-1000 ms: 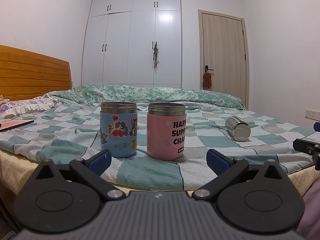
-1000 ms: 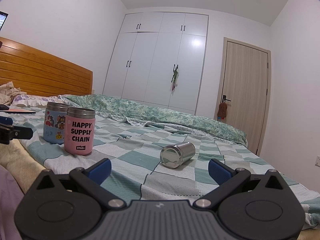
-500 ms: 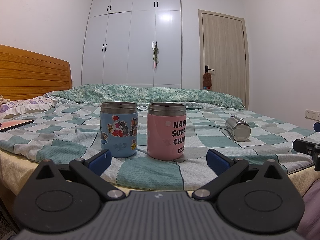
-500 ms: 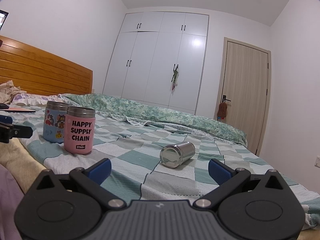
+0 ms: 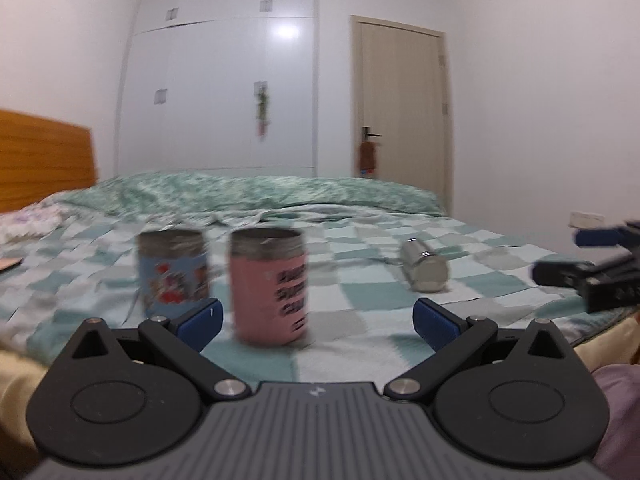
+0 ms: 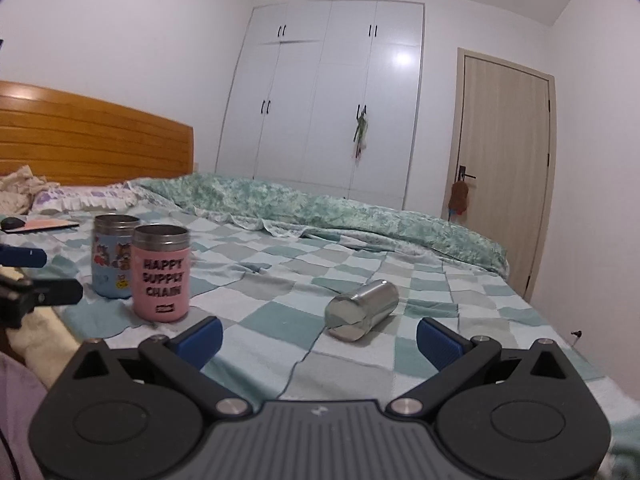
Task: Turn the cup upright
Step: 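Move the right tool toward the lying silver tumbler, fingers around its body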
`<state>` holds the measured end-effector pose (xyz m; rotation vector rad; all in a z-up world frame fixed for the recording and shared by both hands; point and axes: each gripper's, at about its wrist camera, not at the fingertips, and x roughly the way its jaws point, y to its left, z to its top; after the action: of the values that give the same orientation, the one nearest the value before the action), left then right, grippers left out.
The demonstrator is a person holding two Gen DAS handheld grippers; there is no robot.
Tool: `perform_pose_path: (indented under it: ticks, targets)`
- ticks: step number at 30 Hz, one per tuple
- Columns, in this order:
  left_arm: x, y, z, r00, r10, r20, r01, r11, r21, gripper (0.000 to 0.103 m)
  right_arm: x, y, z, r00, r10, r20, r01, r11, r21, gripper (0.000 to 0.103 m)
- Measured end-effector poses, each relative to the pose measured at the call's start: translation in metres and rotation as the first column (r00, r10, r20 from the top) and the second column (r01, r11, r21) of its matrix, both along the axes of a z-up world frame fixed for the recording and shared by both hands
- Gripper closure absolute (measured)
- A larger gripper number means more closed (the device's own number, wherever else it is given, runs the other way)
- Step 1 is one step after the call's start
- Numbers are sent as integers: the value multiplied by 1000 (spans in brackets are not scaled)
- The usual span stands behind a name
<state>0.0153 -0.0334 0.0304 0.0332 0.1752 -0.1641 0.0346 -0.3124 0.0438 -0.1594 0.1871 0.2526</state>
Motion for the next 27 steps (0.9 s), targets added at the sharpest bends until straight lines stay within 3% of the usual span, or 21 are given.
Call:
perform_pose_path:
  ticks: [7, 15, 21, 27]
  targets:
    - [48, -39, 16, 994, -110, -6, 110, 993, 48, 0, 47, -14, 31, 995, -15, -98, 15, 1000, 1, 0]
    - [125, -75, 18, 978, -201, -62, 206, 974, 98, 0, 115, -25, 45, 979, -60, -197, 66, 998, 22, 0]
    - [189, -79, 12, 958, -247, -149, 259, 963, 68, 0, 178, -21, 46, 951, -107, -290, 105, 994, -21, 0]
    - [238, -74, 10, 940, -283, -190, 297, 953, 55, 0, 237, -12, 40, 904, -135, -406, 127, 991, -45, 0]
